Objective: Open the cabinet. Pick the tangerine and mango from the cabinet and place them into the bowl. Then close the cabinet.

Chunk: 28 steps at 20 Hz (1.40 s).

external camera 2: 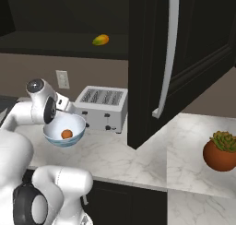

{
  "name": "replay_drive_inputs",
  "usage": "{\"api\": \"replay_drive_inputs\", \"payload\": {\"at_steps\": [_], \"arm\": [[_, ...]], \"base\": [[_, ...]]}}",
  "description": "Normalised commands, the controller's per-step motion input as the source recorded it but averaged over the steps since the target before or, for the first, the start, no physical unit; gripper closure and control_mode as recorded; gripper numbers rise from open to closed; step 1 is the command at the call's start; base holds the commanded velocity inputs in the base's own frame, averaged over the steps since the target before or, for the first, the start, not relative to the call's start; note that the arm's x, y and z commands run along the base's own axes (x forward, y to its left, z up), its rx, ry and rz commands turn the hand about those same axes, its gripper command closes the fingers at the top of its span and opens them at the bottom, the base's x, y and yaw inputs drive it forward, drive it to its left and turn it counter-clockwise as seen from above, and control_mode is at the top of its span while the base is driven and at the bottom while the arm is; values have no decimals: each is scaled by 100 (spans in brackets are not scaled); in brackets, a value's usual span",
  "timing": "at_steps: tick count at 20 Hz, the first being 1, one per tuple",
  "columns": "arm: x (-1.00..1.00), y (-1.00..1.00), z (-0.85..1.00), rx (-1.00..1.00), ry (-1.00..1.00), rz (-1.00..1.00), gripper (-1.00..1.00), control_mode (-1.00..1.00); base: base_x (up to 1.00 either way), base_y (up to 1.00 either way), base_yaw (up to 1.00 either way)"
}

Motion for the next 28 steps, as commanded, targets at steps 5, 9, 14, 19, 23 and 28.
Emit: {"api": "replay_drive_inputs", "payload": {"at_steps": [5, 9, 14, 19, 23, 28], "arm": [[-80, -14, 84, -2, -22, -1, -100, -100], [-88, -27, 83, -1, -20, -4, -100, -100], [-88, -35, 81, 0, -17, -6, -100, -100], [-78, -39, 84, -2, -12, -6, -100, -100], [-71, -39, 83, -3, -8, -6, -100, -100], [-64, -35, 75, -3, -8, -7, -100, -100]], "base": [[0, 0, 0], [0, 0, 0], [0, 0, 0], [0, 0, 0], [0, 0, 0], [0, 0, 0]]}}
